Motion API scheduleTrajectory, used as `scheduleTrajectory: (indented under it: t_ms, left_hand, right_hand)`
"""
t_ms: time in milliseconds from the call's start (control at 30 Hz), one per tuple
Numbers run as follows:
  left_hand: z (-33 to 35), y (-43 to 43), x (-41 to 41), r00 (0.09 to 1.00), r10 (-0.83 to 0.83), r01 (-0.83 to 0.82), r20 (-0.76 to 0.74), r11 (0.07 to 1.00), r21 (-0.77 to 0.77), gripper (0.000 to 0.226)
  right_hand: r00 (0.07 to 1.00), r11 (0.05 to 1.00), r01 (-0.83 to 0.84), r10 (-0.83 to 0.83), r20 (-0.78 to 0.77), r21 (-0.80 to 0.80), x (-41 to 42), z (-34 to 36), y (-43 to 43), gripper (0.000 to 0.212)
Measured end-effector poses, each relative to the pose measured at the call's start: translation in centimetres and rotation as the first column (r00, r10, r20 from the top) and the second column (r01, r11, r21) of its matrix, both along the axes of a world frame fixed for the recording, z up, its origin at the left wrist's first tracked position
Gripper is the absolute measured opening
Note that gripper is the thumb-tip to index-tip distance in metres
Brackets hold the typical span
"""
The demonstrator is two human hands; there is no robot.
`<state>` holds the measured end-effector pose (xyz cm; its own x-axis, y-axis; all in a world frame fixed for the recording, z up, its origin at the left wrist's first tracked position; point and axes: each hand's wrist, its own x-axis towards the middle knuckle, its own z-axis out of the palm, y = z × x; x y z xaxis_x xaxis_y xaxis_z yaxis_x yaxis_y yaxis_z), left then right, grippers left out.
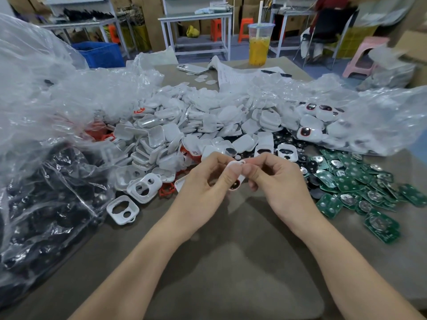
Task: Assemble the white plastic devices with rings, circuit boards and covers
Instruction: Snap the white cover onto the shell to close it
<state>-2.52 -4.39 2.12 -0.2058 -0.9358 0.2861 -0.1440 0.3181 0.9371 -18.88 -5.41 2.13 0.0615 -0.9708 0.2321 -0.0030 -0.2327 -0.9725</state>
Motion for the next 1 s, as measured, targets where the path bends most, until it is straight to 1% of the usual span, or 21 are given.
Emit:
scheduleTrajectory:
  t_ms: [100, 167, 267, 333, 433, 500, 567, 600, 667, 700, 733, 800, 867, 933, 1000]
  left_hand:
    - [0.13, -0.25, -0.23, 0.995, 0.003, 0.006, -0.099, 0.996, 0.089, 0.016]
    - [0.09, -0.48, -0.06, 0.980, -0.009, 0.048, -0.200, 0.981, 0.188, 0.014]
    - [0.20, -0.69, 0.21, 0.925, -0.062, 0.193, -0.376, 0.927, 0.322, 0.016]
    - [0.33, -0.73, 0.23, 0.909, -0.064, 0.226, -0.411, 0.905, 0.360, 0.024]
    - [0.37, -0.81, 0.20, 0.916, -0.066, 0.225, -0.395, 0.901, 0.371, 0.030]
    - [0.38, -0.91, 0.28, 0.919, -0.067, 0.227, -0.388, 0.895, 0.383, 0.028]
    - [0.32, -0.94, 0.30, 0.921, -0.048, 0.213, -0.387, 0.893, 0.396, 0.027]
    - [0.23, -0.93, 0.21, 0.923, -0.028, 0.195, -0.384, 0.894, 0.403, 0.028]
    - [0.11, -0.86, -0.07, 0.919, 0.026, 0.151, -0.394, 0.898, 0.412, 0.025]
    - [0.13, -0.82, -0.20, 0.907, 0.049, 0.143, -0.419, 0.899, 0.414, 0.025]
    - [0.20, -0.81, -0.28, 0.885, 0.065, 0.151, -0.460, 0.897, 0.415, 0.027]
    - [0.41, -0.87, -0.24, 0.824, 0.090, 0.187, -0.560, 0.889, 0.419, 0.037]
    - [0.54, -0.83, -0.16, 0.778, 0.114, 0.207, -0.618, 0.883, 0.422, 0.043]
    - [0.44, -0.75, -0.16, 0.759, 0.111, 0.224, -0.641, 0.881, 0.418, 0.041]
    - [0.25, -0.65, -0.14, 0.772, 0.094, 0.229, -0.629, 0.882, 0.412, 0.035]
  right_hand:
    - [0.998, 0.997, -0.027, 0.022, 0.065, 0.077, 0.13, -0.18, -0.26, 0.027]
    - [0.998, 0.996, -0.038, 0.034, 0.050, 0.084, 0.17, -0.36, -0.32, 0.033]
    - [0.999, 0.997, -0.034, 0.035, -0.012, 0.063, 0.15, -0.51, -0.24, 0.041]
    - [0.999, 0.997, -0.043, 0.044, -0.026, 0.064, 0.10, -0.36, -0.15, 0.039]
    - [0.996, 0.994, -0.090, 0.091, -0.013, 0.065, 0.03, -0.09, -0.09, 0.029]
    - [0.994, 0.992, -0.107, 0.108, -0.009, 0.061, -0.01, -0.03, -0.02, 0.032]
    - [0.996, 0.993, -0.092, 0.092, 0.004, 0.070, -0.01, 0.05, -0.07, 0.030]
    - [0.997, 0.994, -0.074, 0.074, 0.004, 0.077, 0.05, 0.04, -0.11, 0.031]
    - [0.999, 0.995, -0.035, 0.035, -0.004, 0.093, 0.25, -0.12, -0.31, 0.044]
    - [1.000, 0.995, -0.021, 0.022, -0.006, 0.099, 0.35, -0.22, -0.41, 0.042]
    - [1.000, 0.994, -0.015, 0.016, -0.008, 0.104, 0.38, -0.27, -0.45, 0.036]
    - [0.999, 0.994, -0.027, 0.030, -0.033, 0.105, 0.27, -0.38, -0.50, 0.026]
    - [0.995, 0.994, -0.039, 0.048, -0.082, 0.101, -0.12, -0.59, -0.59, 0.027]
    - [0.994, 0.995, -0.049, 0.057, -0.088, 0.088, -0.33, -0.60, -0.56, 0.027]
    - [0.995, 0.996, -0.055, 0.061, -0.076, 0.075, -0.37, -0.51, -0.44, 0.025]
